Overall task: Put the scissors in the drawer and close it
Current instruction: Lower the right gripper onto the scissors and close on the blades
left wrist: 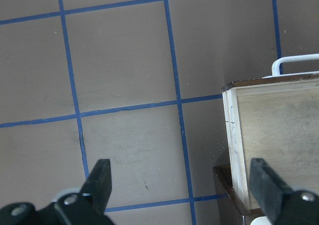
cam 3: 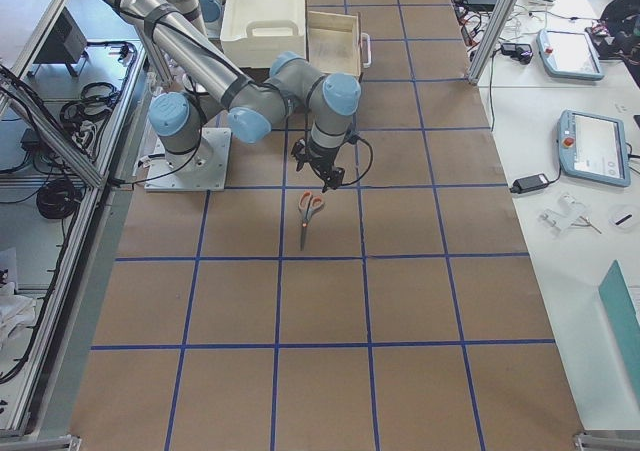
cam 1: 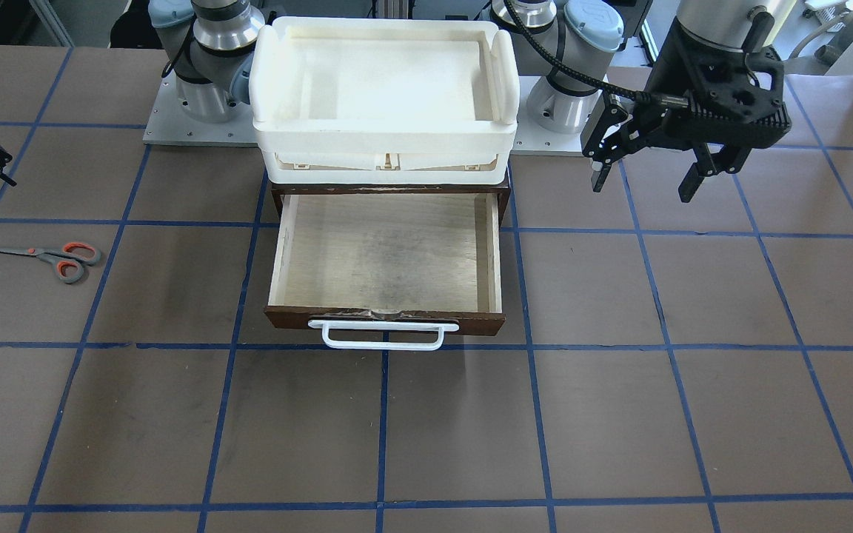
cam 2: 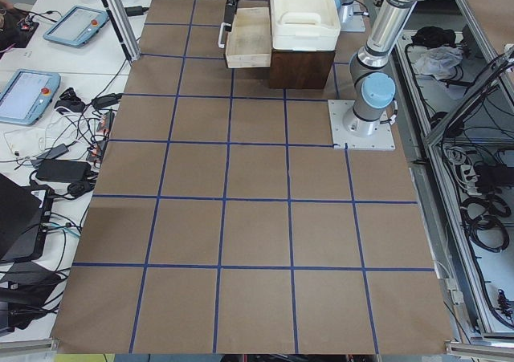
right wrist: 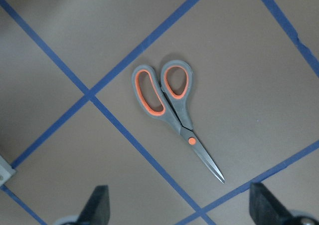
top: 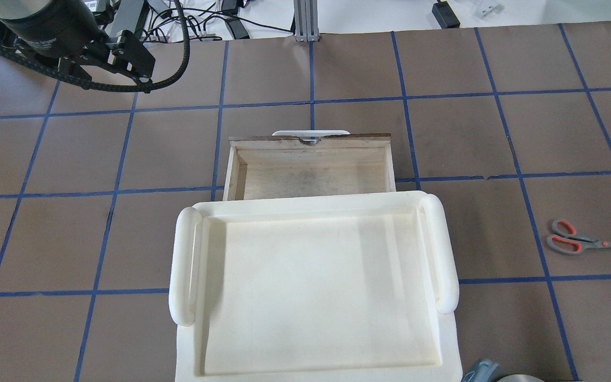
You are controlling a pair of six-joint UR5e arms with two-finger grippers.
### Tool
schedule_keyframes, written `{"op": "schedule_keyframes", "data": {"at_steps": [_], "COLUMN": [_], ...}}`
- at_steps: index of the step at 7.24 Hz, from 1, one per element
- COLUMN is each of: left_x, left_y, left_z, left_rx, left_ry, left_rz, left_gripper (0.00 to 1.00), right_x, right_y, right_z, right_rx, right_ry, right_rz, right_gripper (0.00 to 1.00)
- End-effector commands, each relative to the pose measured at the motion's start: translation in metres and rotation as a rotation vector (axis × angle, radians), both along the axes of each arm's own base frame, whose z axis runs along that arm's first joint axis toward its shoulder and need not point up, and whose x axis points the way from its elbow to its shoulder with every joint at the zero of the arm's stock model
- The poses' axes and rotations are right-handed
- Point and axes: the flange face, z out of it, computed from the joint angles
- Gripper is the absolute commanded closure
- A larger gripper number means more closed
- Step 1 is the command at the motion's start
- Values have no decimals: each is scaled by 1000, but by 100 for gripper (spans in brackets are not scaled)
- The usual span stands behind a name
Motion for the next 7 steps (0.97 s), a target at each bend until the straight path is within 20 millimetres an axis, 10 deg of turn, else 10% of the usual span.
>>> {"op": "schedule_keyframes", "data": {"at_steps": [1,7], "left_x": [-1,-2], "left_y": [-1,27], "left_z": [-8,30], "left_rx": [15,-55], "left_ry": [16,-2], "left_rz": [4,0], "left_gripper": [0,0], "right_x": [-22,-20], "right_y": [39,41], "right_z": [-49,-130], "right_rx": [-35,-156], "right_ry": [-4,-64], "right_rz": [97,302], "right_gripper": [0,0]}}
